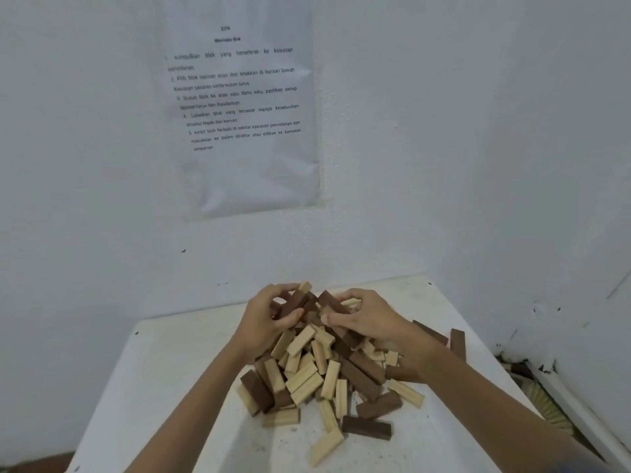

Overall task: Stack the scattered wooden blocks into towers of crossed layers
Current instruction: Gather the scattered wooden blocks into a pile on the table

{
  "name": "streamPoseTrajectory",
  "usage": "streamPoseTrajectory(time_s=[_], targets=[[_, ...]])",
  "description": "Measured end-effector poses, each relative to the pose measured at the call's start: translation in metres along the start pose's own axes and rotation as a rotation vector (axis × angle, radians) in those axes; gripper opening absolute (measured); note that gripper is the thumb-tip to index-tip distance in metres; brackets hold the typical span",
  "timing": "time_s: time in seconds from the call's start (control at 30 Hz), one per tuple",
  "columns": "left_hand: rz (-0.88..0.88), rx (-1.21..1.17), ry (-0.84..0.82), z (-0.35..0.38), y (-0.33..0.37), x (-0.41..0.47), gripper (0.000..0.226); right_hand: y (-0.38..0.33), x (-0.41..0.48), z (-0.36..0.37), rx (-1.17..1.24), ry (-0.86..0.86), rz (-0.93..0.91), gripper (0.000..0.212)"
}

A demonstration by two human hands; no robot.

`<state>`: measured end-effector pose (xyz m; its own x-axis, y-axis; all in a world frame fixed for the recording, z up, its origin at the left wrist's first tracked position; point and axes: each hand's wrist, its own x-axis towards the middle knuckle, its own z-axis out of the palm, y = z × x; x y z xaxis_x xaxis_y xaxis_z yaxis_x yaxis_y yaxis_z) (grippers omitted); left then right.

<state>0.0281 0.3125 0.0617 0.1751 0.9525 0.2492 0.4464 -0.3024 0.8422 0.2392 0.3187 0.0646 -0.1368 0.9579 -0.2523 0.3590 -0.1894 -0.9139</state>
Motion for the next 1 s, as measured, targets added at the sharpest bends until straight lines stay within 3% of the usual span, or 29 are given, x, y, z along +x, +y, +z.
streamPoseTrajectory(time_s=[0.1,0.33,0.5,0.67,0.87,1.0], targets=[[-0.03,-0.026,0.092,-0.001,-0.009,-0.019,0.04,-0.008,-0.005,0.018,-0.048,0.01,0.01,0.048],[-0.088,0.195,0.048,0.025,-0.028,-0.044,0.043,-0.015,-0.016,0.039,-0.272,0.054,-0.041,0.042],[-0.129,0.074,0.053,0.032,-0.03,-0.051,0.056,-0.014,-0.025,0.043,-0.376,0.067,-0.106,0.035],[-0.19,0.131,0.05,0.029,-0.031,-0.053,0.056,-0.013,-0.036,0.041,-0.397,0.009,-0.164,0.036],[-0.081,0.186,0.066,0.033,-0.008,-0.056,0.062,-0.01,-0.05,0.025,-0.293,-0.04,-0.191,0.045],[0.069,0.256,0.054,0.043,0.012,-0.059,0.049,-0.004,-0.054,-0.008,-0.215,0.089,-0.123,0.031]])
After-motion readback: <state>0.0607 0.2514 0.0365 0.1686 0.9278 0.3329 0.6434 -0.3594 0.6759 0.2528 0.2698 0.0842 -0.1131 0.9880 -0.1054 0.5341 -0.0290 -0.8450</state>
